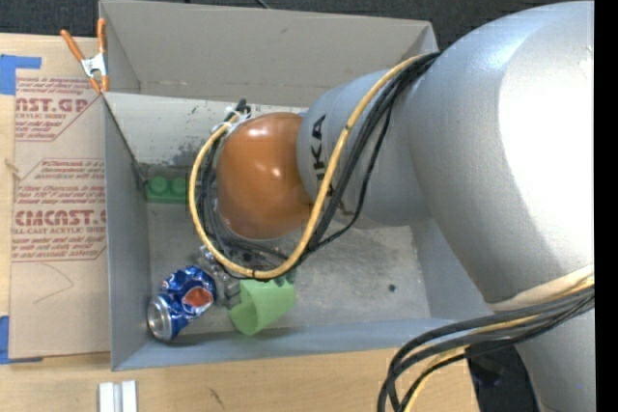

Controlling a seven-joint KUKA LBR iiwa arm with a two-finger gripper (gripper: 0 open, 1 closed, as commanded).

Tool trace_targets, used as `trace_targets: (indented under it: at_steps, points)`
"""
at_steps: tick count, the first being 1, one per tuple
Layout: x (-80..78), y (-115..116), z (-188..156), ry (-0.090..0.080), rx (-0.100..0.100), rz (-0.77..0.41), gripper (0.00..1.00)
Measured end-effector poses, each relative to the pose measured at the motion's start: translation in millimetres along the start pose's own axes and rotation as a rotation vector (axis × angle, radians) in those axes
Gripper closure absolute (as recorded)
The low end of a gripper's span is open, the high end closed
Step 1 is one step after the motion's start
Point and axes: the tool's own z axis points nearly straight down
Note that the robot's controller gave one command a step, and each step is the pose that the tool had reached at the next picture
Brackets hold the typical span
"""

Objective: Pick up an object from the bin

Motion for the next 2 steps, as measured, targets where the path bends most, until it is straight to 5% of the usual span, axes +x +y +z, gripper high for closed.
trace_targets:
  at_steps: [1,2]
  points:
    - [-33.8,15.4,-105.8,-0.010,0.001,-0.013,1.00]
    - [-31.2,15.3,-100.8,0.000,-0.001,-0.012,0.00]
